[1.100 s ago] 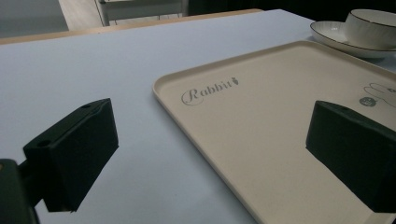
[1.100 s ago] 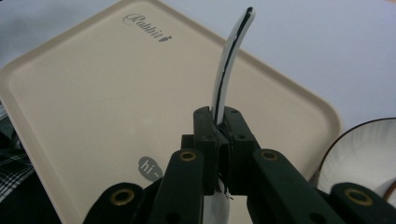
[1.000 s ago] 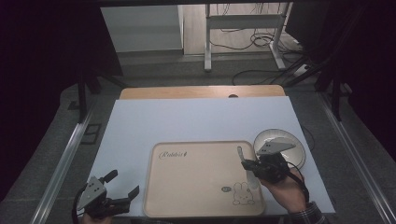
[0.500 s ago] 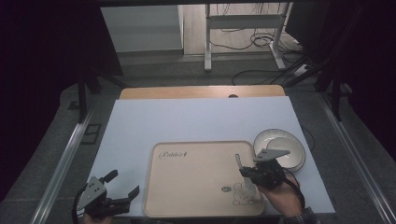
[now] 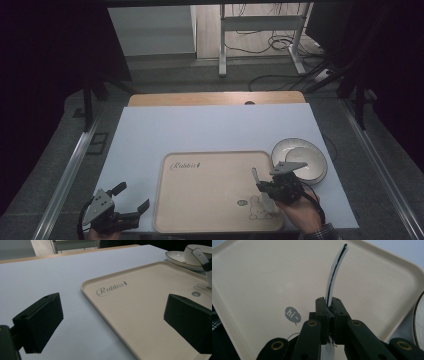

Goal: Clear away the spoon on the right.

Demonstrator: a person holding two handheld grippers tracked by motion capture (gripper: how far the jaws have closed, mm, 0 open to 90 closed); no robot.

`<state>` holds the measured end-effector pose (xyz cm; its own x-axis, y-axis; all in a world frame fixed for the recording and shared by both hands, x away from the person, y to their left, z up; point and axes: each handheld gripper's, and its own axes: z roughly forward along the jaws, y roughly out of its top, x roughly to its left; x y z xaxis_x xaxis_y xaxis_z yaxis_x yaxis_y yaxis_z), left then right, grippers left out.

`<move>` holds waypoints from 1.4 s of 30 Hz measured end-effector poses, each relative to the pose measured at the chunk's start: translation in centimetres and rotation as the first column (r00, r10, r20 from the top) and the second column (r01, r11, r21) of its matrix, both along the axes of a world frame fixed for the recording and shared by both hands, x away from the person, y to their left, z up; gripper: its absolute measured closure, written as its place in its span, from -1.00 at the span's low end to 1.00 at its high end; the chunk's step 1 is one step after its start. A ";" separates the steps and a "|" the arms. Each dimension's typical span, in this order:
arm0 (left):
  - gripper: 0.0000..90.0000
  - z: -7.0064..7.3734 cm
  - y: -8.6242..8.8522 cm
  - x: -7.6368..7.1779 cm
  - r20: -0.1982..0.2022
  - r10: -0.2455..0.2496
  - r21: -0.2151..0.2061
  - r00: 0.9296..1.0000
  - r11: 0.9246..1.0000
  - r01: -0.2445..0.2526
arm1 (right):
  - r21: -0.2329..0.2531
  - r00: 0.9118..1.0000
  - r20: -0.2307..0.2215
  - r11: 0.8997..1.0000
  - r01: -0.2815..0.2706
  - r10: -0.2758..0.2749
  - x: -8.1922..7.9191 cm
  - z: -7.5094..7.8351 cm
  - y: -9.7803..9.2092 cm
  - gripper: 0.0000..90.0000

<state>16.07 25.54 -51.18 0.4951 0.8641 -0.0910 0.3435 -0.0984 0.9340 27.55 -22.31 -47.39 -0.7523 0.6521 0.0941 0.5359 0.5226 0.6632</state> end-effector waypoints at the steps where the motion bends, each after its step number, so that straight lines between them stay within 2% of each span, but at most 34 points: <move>1: -0.95 0.0 0.0 0.0 0.000 0.000 0.000 1.000 1.000 0.000 | -0.006 1.000 -0.001 1.000 0.003 -0.003 0.0 0.0 0.0 0.92; 11: -0.95 0.0 0.0 0.0 -0.002 -0.003 0.003 1.000 1.000 0.003 | -0.058 1.000 -0.009 0.998 0.024 -0.025 0.4 -0.6 0.4 0.91; 18: -0.95 0.0 0.0 0.0 -0.002 -0.003 0.003 1.000 1.000 0.003 | -0.093 0.998 -0.042 0.995 0.039 -0.043 1.0 -1.7 0.4 0.86; 24: -0.95 0.0 0.0 0.0 -0.003 -0.004 0.005 1.000 1.000 0.004 | -0.112 0.998 -0.034 0.992 0.056 -0.060 1.1 -1.9 0.2 0.74; 29: -0.95 0.0 0.0 0.0 -0.002 -0.006 0.008 1.000 1.000 0.006 | -0.119 0.998 -0.009 0.991 0.063 -0.065 1.1 -1.9 0.1 0.64; 33: -0.95 0.0 0.0 0.0 -0.001 -0.006 0.008 1.000 1.000 0.006 | -0.106 0.997 0.015 0.991 0.083 -0.082 1.0 -1.4 -0.2 0.61; 36: -0.95 0.0 -0.1 0.0 0.000 -0.005 0.007 1.000 1.000 0.005 | -0.092 0.996 0.032 0.993 0.080 -0.078 0.9 -1.2 -0.4 0.71; 39: -0.95 0.0 -0.1 0.0 0.001 -0.005 0.008 1.000 1.000 0.005 | -0.087 0.997 0.049 0.995 0.057 -0.053 0.7 -1.1 -0.1 0.99; 42: -0.95 0.1 -0.1 0.0 0.001 -0.006 0.009 1.000 1.000 0.006 | -0.074 0.997 0.067 0.997 0.033 -0.028 0.6 -1.2 0.4 1.00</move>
